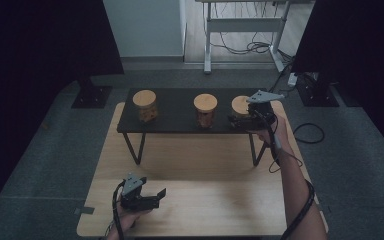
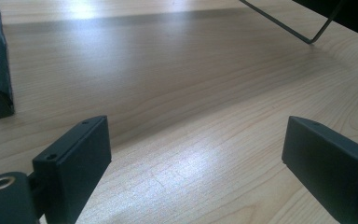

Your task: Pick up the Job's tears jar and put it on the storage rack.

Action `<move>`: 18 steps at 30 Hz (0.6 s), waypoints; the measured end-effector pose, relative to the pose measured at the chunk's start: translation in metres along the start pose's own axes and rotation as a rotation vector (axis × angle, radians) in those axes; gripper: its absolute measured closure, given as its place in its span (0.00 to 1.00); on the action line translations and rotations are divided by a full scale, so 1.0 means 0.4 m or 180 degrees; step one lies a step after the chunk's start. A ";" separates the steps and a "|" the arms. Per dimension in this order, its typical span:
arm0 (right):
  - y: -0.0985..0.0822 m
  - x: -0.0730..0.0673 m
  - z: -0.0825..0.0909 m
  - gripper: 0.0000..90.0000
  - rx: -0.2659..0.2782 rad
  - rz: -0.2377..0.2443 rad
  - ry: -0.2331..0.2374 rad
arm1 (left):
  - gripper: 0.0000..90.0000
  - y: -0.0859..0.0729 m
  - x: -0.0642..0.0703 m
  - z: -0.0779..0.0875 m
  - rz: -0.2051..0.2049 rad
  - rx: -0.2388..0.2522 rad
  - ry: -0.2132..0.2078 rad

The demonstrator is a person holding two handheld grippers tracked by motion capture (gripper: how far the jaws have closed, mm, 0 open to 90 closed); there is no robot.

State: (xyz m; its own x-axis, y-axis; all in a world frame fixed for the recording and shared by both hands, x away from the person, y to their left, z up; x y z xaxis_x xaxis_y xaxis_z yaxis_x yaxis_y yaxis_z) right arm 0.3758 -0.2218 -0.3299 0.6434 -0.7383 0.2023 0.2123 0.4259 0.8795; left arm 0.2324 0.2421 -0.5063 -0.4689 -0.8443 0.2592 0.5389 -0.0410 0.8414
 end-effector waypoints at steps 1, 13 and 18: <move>0.000 0.000 0.000 0.27 0.0000 0.0000 0.0000 | 0.08 0.000 0.000 0.000 0.0000 0.0000 0.0000; -0.004 0.000 -0.004 0.25 -0.0001 -0.0098 -0.0080 | 0.08 -0.001 0.002 -0.002 -0.0012 -0.0012 0.0002; -0.006 -0.001 -0.005 0.26 0.0006 -0.0116 -0.0082 | 0.08 -0.002 0.003 -0.002 -0.0015 -0.0014 0.0004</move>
State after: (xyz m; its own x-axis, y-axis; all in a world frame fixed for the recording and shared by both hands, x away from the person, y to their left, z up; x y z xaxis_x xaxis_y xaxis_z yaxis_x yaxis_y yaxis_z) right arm 0.3763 -0.2214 -0.3330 0.6159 -0.7667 0.1811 0.2339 0.3975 0.8873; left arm 0.2322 0.2407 -0.5069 -0.4707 -0.8448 0.2546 0.5398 -0.0474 0.8405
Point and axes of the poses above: each handheld gripper's, and its own axes: z roughly backward along the jaws, y roughly out of its top, x roughly to its right, the point moved 8 cm from there along -z, roughly forward along the jaws, and after that the axes turned 8 degrees about z, right-handed, at the moved point
